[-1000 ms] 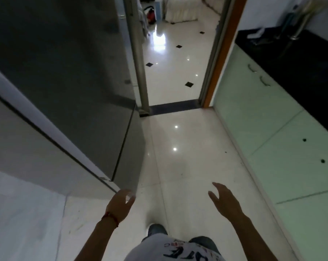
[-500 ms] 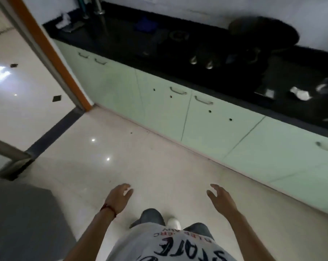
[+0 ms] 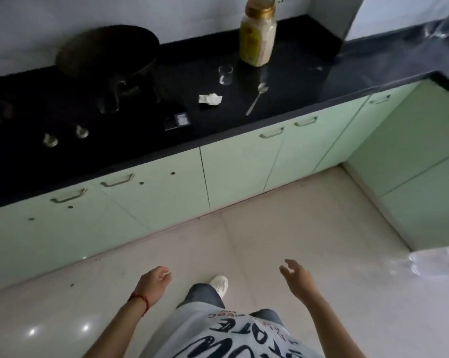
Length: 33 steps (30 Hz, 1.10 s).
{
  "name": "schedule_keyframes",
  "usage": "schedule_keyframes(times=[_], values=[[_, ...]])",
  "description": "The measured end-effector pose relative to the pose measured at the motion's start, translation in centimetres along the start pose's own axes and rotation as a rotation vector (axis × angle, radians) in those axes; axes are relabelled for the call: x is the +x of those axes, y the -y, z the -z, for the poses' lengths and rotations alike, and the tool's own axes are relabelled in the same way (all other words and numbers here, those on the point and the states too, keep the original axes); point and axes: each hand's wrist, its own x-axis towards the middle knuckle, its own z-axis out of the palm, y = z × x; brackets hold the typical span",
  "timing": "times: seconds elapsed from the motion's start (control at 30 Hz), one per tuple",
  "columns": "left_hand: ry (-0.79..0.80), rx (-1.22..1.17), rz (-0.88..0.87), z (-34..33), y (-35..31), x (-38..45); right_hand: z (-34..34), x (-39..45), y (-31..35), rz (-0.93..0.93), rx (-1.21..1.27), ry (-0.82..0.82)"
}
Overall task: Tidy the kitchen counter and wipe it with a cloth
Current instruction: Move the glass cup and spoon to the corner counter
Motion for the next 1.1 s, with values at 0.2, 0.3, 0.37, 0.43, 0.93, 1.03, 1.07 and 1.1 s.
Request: schedule_keyframes(times=[0.2,0.3,0.37,0.43,0.93,1.03,1.07,1.1], values=[[0.168,0.186,-0.200,1.6,-8.7,7.5,0.4,0.9,-0.5,-0.171,0.184,-0.110],[0.202,0.229,-0.279,1.5,-13.0,10.3,0.4,1.3,-0.7,-0.243,0.253,-0.156],[0.219,0.241,-0.318,1.2,-15.8,11.7,0.6,1.7,-0.8,-0.273,0.284,-0.176],[0.223,0.247,-0.340,0.9,-18.3,12.9,1.1,2.5,-0.9,-0.293,0.295,-0.180],[0.009,-0.013,-0.163,-3.5,-31.1,18.2,19.7,21.4,4.2,0.002,0.030,-0.023],[-0.050,-0.111,-0.122,-4.3,-33.4,18.0,24.3,25.1,7.4,0.135,-0.040,-0.020],[-0.071,-0.135,-0.105,-4.4,-34.0,17.8,25.5,26.2,8.6,0.173,-0.051,-0.020],[-0.095,-0.157,-0.091,-4.4,-34.7,17.6,26.6,27.1,9.8,0.208,-0.048,-0.027]])
